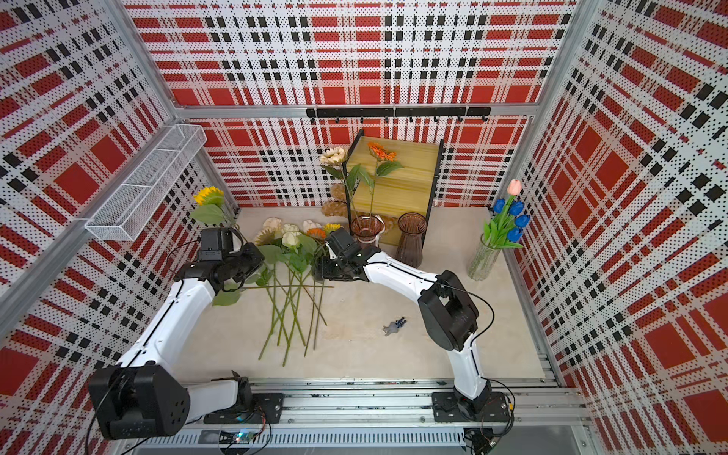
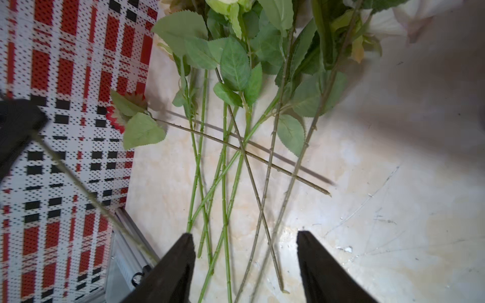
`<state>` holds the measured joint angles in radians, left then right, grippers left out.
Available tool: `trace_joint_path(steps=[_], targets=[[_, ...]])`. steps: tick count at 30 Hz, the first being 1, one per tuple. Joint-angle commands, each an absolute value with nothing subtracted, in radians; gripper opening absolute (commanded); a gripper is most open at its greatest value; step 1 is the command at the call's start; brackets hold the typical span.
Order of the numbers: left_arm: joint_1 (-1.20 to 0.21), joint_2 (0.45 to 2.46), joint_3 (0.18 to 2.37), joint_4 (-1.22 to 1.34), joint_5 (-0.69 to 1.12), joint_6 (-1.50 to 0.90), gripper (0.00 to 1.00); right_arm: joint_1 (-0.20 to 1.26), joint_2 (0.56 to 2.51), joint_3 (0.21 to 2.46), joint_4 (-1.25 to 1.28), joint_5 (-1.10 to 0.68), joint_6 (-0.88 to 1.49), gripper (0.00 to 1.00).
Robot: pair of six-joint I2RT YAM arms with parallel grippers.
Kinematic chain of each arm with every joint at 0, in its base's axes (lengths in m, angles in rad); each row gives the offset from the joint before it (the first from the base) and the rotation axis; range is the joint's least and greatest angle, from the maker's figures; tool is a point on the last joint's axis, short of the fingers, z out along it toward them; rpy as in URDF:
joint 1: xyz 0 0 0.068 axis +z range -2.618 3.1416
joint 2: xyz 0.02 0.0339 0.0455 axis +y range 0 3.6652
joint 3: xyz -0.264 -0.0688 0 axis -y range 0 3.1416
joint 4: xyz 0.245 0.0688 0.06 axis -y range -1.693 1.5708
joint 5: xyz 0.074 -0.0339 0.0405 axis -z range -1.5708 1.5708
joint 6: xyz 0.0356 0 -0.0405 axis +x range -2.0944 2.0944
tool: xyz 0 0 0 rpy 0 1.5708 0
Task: Arrange the flowers in different vases according to their variety
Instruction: Pick up the flower at the center of the board.
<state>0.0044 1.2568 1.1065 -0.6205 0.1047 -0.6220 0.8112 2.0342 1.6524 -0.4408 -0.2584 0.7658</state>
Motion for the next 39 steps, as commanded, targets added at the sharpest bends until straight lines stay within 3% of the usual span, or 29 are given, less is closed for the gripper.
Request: trace_joint_path(steps=[1,3,11,14,36,39], targets=[[-0.062,1.229,1.169,-0.719,-0.04,-0.566,0.0,0.811,2.093,1.701,-0.454,-0.276,0.763,0.6],[-0.088,1.218,1.178,-0.723,-0.081,-0.561,0.0,0.811,2.13,1.733,-0.477,-0.27,0.755,0.55],[-0.188,1.209,1.21,-0.746,-0.198,-0.54,0.0,0.812,2.228,1.809,-0.55,-0.2,0.734,0.55],[-0.205,1.194,1.202,-0.744,-0.228,-0.535,0.0,0.811,2.252,1.81,-0.521,-0.186,0.736,0.48],[-0.21,1.12,1.12,-0.699,-0.217,-0.554,0.0,0.787,2.417,1.937,-0.487,-0.149,0.718,0.31],[-0.21,1.113,1.117,-0.695,-0.214,-0.552,0.0,0.787,2.423,1.945,-0.491,-0.148,0.713,0.21]])
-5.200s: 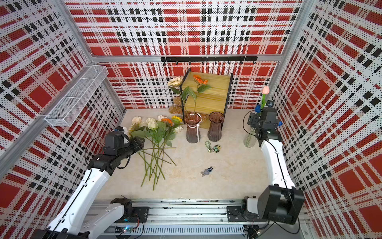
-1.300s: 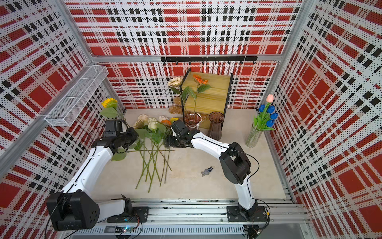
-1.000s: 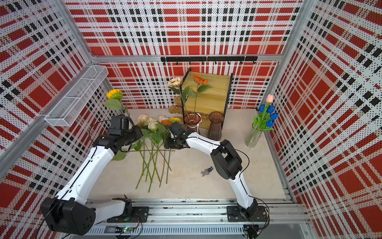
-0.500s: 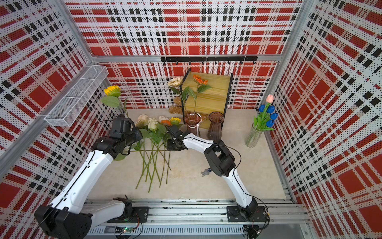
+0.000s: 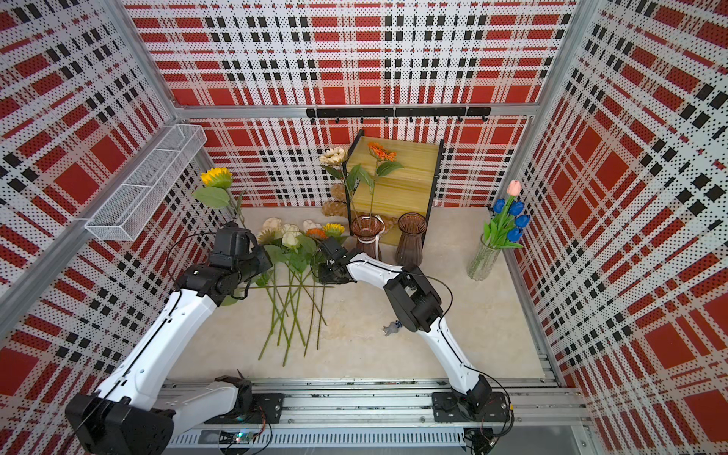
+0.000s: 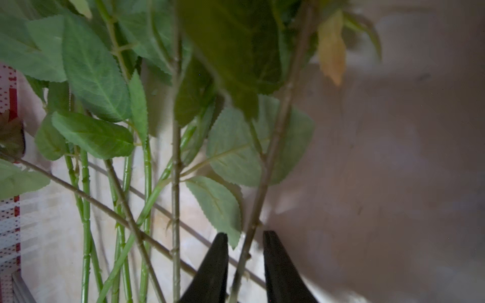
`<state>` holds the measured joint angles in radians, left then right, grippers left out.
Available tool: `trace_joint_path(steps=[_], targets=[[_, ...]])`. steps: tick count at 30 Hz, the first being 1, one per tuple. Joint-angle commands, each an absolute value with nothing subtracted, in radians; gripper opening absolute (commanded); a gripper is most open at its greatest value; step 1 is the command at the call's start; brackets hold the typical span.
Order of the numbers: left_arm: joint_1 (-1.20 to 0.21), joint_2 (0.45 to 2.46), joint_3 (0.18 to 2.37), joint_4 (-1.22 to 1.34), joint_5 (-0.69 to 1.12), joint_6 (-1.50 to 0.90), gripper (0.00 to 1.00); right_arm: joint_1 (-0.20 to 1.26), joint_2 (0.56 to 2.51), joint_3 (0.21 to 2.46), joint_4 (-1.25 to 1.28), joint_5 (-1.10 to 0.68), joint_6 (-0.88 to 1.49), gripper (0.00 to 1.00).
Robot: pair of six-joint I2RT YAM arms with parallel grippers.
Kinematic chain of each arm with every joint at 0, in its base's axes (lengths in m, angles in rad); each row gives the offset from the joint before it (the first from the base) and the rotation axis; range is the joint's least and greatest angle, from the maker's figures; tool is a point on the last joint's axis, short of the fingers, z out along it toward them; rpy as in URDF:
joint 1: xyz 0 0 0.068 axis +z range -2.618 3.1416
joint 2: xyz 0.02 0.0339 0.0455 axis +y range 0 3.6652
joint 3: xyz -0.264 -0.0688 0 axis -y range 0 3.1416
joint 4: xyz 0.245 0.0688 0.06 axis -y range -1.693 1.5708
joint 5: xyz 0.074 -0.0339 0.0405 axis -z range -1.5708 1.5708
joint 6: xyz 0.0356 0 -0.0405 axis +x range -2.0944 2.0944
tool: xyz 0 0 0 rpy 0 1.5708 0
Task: Arrange the flowers in different vases according to their variety
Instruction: Pick up the flower at the center of the board, then insert the flower into the vase.
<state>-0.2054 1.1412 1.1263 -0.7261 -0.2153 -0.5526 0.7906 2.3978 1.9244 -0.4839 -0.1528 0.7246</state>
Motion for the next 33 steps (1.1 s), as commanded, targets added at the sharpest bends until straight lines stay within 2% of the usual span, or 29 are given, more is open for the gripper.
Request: trace_joint_path(steps=[1,3,12,24,30,33], targets=[[-0.21,1.11,1.116,-0.694,-0.214,-0.551,0.0,0.787,2.42,1.947,-0.493,-0.144,0.71,0.13],[-0.21,1.105,1.116,-0.69,-0.217,-0.547,0.0,0.786,2.41,1.948,-0.501,-0.138,0.699,0.0],[-0.208,1.072,1.088,-0.674,-0.218,-0.549,0.0,0.787,2.261,1.908,-0.522,-0.084,0.661,0.0],[-0.201,1.035,1.046,-0.655,-0.202,-0.563,0.0,0.822,1.97,1.826,-0.524,-0.014,0.652,0.0],[-0.196,1.025,1.02,-0.652,-0.198,-0.563,0.0,0.835,1.849,1.861,-0.504,0.053,0.582,0.0],[-0.196,1.021,1.012,-0.644,-0.196,-0.565,0.0,0.841,1.755,1.825,-0.417,0.12,0.49,0.0]])
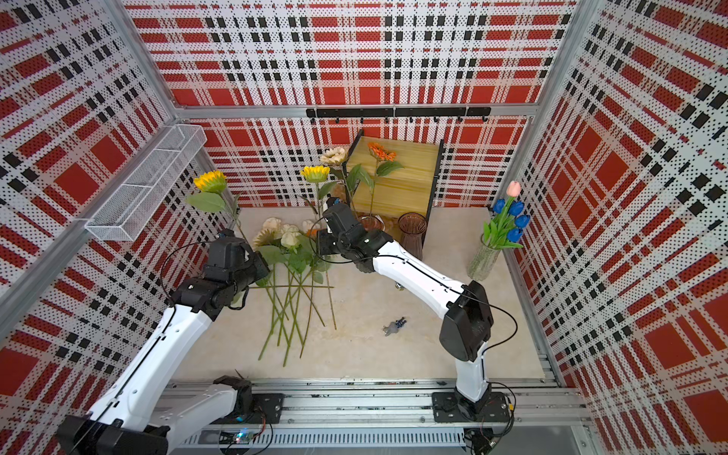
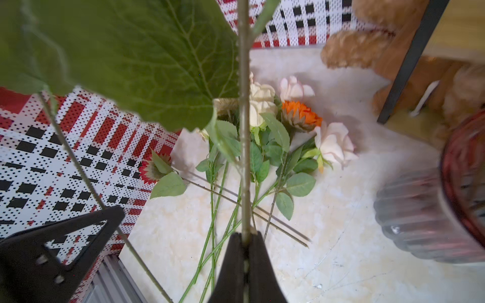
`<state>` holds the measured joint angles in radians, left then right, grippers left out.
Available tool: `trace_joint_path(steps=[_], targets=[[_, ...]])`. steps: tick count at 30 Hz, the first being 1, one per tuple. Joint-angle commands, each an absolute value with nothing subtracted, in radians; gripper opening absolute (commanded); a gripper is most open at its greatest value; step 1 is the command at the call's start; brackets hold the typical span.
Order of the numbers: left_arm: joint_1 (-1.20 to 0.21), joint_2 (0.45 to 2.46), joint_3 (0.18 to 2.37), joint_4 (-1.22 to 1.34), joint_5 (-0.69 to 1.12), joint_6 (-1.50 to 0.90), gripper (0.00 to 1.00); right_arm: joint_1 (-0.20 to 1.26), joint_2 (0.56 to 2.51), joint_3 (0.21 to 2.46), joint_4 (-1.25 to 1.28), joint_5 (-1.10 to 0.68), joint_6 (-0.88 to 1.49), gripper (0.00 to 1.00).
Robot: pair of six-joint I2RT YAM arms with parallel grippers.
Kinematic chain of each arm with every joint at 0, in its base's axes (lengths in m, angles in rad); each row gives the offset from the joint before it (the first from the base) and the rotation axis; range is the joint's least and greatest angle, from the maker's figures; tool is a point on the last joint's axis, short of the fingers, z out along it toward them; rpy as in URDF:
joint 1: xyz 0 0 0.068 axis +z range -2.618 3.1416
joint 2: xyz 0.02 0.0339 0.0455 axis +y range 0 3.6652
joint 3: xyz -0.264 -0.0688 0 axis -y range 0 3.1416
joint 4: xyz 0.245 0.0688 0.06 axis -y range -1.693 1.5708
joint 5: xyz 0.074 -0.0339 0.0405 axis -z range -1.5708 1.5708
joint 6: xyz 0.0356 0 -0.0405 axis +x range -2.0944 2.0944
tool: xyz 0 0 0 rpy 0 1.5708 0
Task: Arrange the flowers in different vases according to their variety
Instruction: Insert the flower into the vase.
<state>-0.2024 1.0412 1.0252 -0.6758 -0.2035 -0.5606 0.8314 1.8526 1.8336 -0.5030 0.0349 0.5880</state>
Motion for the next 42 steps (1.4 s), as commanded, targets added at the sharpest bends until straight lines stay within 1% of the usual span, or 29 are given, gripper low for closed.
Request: trace_joint_path(steps=[1,4,7,10,14,17,19,21,26,33,42], targets=[[-0.194,1.019,1.01,-0.642,-0.196,-0.567,0.0,0.844,1.716,1.798,-0.371,0.157,0.457,0.0],[-0.189,1.023,1.003,-0.632,-0.184,-0.574,0.0,0.845,1.625,1.755,-0.265,0.27,0.352,0.0],[-0.187,1.026,1.0,-0.629,-0.181,-0.574,0.0,0.844,1.576,1.753,-0.188,0.348,0.246,0.0],[-0.187,1.028,1.002,-0.629,-0.181,-0.575,0.0,0.841,1.554,1.758,-0.124,0.354,0.142,0.0],[-0.187,1.028,1.004,-0.625,-0.183,-0.572,0.0,0.816,1.511,1.64,0.101,0.378,0.02,0.0],[-0.188,1.031,1.007,-0.62,-0.18,-0.575,0.0,0.756,1.523,1.598,0.216,0.364,0.007,0.0],[-0.187,1.032,1.012,-0.62,-0.18,-0.579,0.0,0.73,1.529,1.545,0.339,0.375,-0.017,0.0],[-0.187,1.033,1.016,-0.619,-0.18,-0.58,0.0,0.71,1.547,1.536,0.401,0.373,-0.025,0.0],[-0.187,1.033,1.014,-0.62,-0.18,-0.588,0.0,0.679,1.608,1.571,0.464,0.357,-0.043,0.0],[-0.187,1.032,1.005,-0.62,-0.175,-0.597,0.0,0.646,1.661,1.617,0.47,0.33,-0.016,0.0],[-0.187,1.038,1.048,-0.629,-0.172,-0.592,0.0,0.629,1.704,1.457,0.583,0.364,0.038,0.0]])
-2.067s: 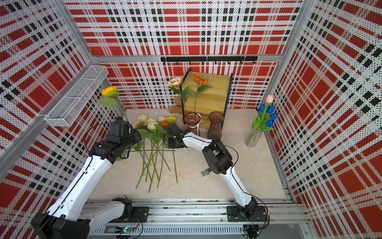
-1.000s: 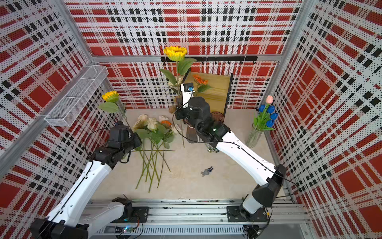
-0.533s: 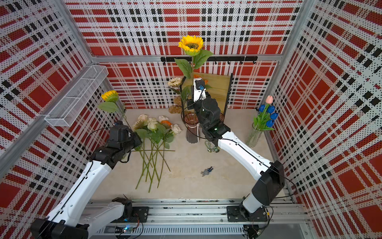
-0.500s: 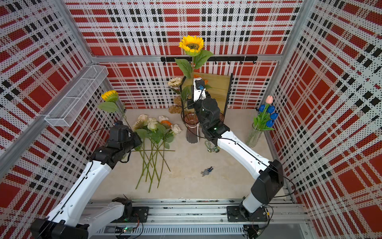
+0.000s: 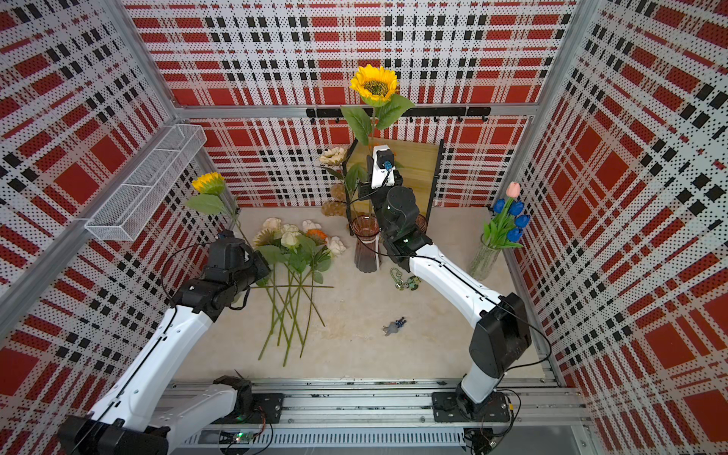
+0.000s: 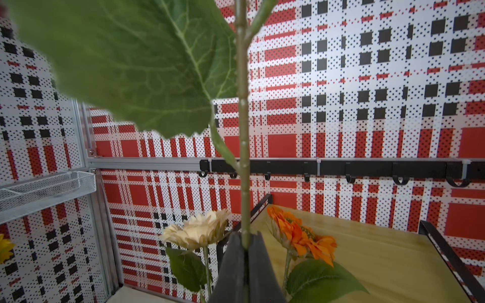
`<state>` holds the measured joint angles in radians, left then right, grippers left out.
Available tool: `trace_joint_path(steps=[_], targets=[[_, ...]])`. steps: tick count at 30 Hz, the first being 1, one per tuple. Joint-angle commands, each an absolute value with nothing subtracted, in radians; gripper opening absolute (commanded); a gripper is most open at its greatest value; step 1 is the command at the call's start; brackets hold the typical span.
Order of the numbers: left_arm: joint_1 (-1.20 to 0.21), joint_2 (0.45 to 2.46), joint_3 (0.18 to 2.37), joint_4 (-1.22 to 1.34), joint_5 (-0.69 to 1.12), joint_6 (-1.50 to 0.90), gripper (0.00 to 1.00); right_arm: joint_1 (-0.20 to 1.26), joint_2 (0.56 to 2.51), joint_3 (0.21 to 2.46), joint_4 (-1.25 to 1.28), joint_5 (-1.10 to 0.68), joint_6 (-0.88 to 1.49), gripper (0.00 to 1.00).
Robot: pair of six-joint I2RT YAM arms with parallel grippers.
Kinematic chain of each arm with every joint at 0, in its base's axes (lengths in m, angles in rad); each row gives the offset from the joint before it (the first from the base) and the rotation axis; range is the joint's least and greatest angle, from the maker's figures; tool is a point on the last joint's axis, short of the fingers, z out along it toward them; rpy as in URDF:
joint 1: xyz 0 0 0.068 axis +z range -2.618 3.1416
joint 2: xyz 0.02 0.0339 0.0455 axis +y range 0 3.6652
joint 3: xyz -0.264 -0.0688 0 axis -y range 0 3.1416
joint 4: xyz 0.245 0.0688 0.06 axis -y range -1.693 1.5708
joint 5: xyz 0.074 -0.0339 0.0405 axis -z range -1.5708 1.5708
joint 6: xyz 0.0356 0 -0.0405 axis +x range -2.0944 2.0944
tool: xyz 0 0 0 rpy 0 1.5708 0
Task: Arrange the flowers in different vases according to their variety
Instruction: Insert the flower into the vase.
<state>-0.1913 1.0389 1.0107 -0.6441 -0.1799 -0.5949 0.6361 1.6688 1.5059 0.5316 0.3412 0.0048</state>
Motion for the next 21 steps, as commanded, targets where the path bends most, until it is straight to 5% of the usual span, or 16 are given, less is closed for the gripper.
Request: trace_joint_path(steps=[1,6,7,9,16,21], targets=[[-0.187,1.042,1.056,-0.632,-0.173,-0.59,0.0,0.629,1.707,1.439,0.586,0.362,0.049,0.0],[-0.186,1.06,1.095,-0.645,-0.179,-0.581,0.0,0.627,1.716,1.364,0.561,0.368,0.12,0.0],[-0.187,1.063,1.099,-0.644,-0.178,-0.58,0.0,0.628,1.715,1.354,0.548,0.37,0.13,0.06],[-0.188,1.071,1.107,-0.644,-0.177,-0.584,0.0,0.628,1.707,1.331,0.513,0.379,0.154,0.51],[-0.226,1.11,1.148,-0.617,-0.188,-0.587,0.0,0.628,1.618,1.298,0.346,0.4,0.183,1.0],[-0.273,1.156,1.212,-0.571,-0.184,-0.586,0.0,0.629,1.562,1.303,0.178,0.41,0.215,1.0]])
